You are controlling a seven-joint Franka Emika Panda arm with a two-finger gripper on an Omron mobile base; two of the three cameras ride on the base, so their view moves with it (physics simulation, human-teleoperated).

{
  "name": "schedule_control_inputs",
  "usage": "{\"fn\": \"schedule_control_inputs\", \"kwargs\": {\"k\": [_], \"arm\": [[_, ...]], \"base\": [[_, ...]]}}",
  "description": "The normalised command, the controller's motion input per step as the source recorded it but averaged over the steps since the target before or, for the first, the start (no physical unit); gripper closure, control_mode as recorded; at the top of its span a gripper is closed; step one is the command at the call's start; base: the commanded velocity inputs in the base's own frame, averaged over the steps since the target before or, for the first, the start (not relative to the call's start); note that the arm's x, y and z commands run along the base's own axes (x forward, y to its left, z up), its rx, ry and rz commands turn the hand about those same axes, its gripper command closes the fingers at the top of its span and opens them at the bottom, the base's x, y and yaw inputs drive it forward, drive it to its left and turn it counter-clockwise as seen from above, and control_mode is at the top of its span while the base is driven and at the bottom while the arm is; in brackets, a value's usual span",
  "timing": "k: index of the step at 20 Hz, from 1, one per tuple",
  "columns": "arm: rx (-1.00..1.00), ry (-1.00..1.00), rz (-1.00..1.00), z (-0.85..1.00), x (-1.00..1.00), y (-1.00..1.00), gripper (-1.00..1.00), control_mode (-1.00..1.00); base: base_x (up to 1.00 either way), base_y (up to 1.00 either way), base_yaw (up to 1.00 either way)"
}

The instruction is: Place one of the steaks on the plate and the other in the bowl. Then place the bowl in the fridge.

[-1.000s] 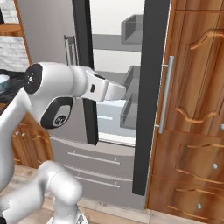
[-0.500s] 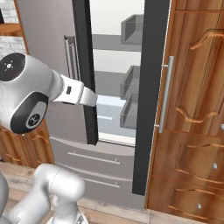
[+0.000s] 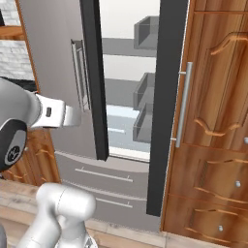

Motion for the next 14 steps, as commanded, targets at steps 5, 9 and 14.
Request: {"fn": "schedule_control_inputs", "kwargs": {"k": [5, 9, 14], "arm": [[0.08, -0.27, 0.01, 0.05, -0.11, 0.21, -1.00, -1.00], [0.00, -0.20, -0.21, 0.40, -0.46, 0.02, -1.00, -1.00], [0.00, -0.10, -0.17, 0.18, -0.32, 0.04, -1.00, -1.00]], "base": [[0.00, 0.00, 0.00], [0.00, 0.00, 0.00], [0.00, 0.00, 0.00]]}}
